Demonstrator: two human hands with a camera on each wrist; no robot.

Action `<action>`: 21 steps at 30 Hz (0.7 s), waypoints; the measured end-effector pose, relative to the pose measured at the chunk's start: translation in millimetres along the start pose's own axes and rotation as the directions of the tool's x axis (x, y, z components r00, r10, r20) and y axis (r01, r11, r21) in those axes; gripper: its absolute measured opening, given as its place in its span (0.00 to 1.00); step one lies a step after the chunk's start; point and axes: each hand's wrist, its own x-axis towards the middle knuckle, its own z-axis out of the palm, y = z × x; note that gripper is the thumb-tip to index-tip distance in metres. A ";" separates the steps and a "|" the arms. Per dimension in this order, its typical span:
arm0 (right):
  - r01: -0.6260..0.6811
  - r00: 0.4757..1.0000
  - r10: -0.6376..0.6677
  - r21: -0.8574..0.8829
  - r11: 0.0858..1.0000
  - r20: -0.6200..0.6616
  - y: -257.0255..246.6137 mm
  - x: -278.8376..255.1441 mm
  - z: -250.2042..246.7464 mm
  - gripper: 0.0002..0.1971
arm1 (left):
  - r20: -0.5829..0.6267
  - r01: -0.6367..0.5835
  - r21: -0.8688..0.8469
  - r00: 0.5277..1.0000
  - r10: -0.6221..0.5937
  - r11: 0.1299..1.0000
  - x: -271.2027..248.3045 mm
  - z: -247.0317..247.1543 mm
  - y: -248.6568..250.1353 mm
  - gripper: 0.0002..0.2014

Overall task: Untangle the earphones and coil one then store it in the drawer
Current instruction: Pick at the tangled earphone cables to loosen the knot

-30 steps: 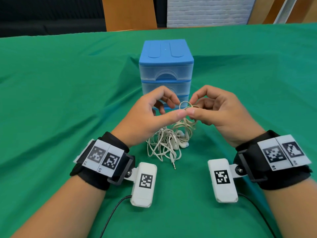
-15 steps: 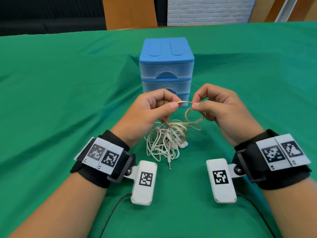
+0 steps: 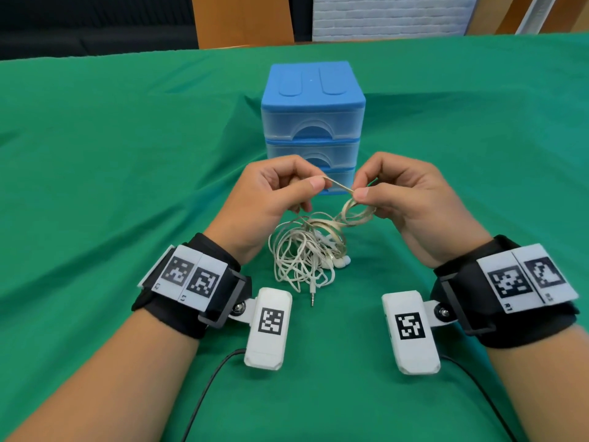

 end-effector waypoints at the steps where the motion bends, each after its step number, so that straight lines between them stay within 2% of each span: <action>1: -0.004 1.000 0.004 -0.017 1.000 0.011 -0.1 0.1 0.1 0.04 | -0.006 -0.006 -0.014 1.000 0.006 1.000 1.2 0.1 -0.1 0.02; 7: -0.008 0.992 0.028 -0.160 0.987 0.126 2.5 -0.9 6.6 0.03 | 0.043 -0.017 0.061 0.999 0.015 0.998 1.1 1.4 2.3 0.08; 9: 0.021 0.998 -0.014 -0.115 0.993 0.053 1.3 0.3 7.9 0.01 | 0.044 -0.006 0.062 0.999 0.004 0.998 0.8 0.9 2.7 0.09; 11: 0.082 0.994 -0.084 -0.040 0.996 -0.075 -0.3 2.4 6.0 0.05 | 0.053 0.013 0.033 0.998 -0.015 0.999 0.1 0.5 2.5 0.07; 13: 0.141 0.979 -0.143 -0.024 0.990 -0.148 -2.9 3.4 4.3 0.07 | 0.081 0.028 0.033 0.996 -0.030 0.999 -0.9 1.2 2.3 0.06; 16: 0.160 0.970 -0.167 -0.052 0.986 -0.175 -3.5 3.6 4.3 0.07 | 0.121 0.029 0.084 0.992 -0.039 0.996 -2.3 1.9 3.8 0.09; 21: 0.093 0.980 -0.115 -0.133 0.987 -0.165 -1.1 1.7 3.1 0.09 | 0.099 0.042 0.099 0.994 -0.051 0.994 -1.9 -2.5 3.2 0.11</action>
